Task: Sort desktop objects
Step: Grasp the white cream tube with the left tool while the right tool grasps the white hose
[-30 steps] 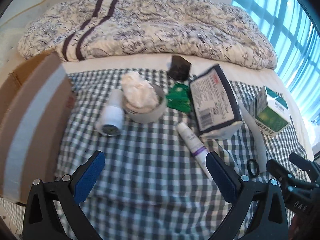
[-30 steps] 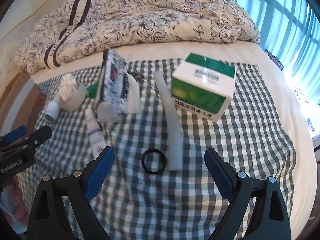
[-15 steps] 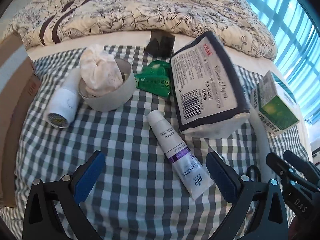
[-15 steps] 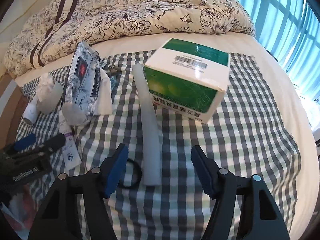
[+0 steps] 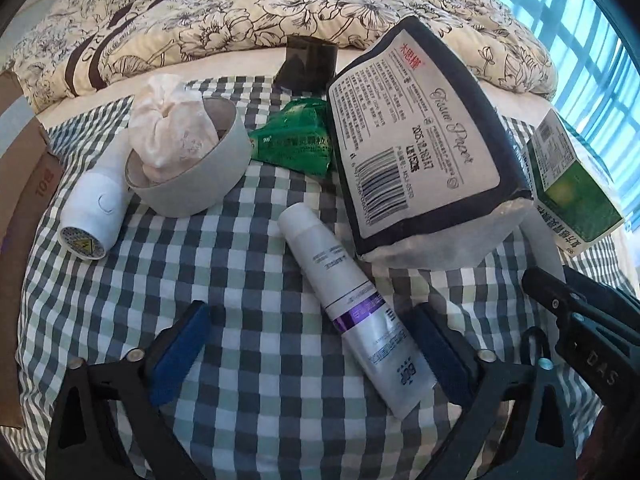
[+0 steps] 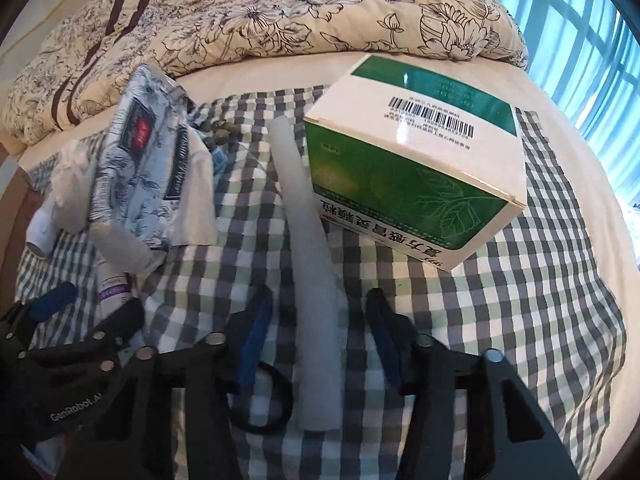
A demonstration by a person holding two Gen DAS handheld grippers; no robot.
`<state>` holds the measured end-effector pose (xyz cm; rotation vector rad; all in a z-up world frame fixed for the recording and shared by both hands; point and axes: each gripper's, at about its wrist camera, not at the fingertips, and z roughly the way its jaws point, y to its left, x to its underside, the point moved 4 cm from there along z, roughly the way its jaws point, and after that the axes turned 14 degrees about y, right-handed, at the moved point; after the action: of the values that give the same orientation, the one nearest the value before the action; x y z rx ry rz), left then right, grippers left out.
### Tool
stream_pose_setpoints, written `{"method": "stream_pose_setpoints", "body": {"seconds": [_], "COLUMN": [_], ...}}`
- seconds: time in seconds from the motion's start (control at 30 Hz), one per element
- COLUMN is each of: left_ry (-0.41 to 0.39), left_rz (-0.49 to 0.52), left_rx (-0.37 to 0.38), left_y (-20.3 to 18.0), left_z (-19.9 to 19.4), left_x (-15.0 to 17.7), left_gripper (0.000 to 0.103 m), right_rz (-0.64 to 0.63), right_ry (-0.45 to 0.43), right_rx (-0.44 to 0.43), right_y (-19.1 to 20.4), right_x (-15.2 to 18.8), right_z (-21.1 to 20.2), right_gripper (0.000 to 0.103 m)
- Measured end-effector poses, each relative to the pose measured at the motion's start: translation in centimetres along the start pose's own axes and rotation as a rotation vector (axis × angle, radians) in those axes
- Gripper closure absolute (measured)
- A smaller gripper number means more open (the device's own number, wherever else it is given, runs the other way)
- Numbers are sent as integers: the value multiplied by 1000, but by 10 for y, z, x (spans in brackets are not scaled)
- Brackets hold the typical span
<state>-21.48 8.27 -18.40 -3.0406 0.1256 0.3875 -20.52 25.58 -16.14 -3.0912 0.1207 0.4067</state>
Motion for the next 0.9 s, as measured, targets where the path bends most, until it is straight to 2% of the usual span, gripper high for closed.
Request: {"method": "stream_pose_setpoints", "body": {"seconds": [0.03,0.07,0.1,0.17,0.27,0.4,0.53,0.67,0.77,0.9], "left_ry": [-11,-26,-40,-43,-43,-58,-87,-122,-165,-180], "left_rz": [0,-2,-3,-12,-36,-85,-109,-103,-92,-60], "left_rx": [-9,-22,-32,-37,-12,-19,-39,-48,-83,-94], "left_y": [0,1,1,4,10,21,29,31,31,27], "left_z": [-1,-3,-6,-7,-9,-20,-35,-53,-69,-85], "left_x": [-1,-1,-2,-2,0,6,9,11,16,24], "left_gripper": [19,41,66,83,94,94,94,94,94,94], "right_rz": [-3,-8,-11,-22,-33,-35,-26,-27,-31,-33], "right_ry": [-1,-2,-5,-10,-27,-54,-90,-101,-105,-94], "right_rx": [14,12,4,6,4,-21,-29,-29,-22,-21], "right_y": [-2,-2,-2,-1,1,-1,-7,-5,-3,2], "right_x": [0,0,0,1,2,5,7,9,13,22], "right_z": [1,1,0,-2,-8,-21,-39,-51,-58,-67], "right_gripper": [75,82,84,87,89,93,93,93,93,93]}}
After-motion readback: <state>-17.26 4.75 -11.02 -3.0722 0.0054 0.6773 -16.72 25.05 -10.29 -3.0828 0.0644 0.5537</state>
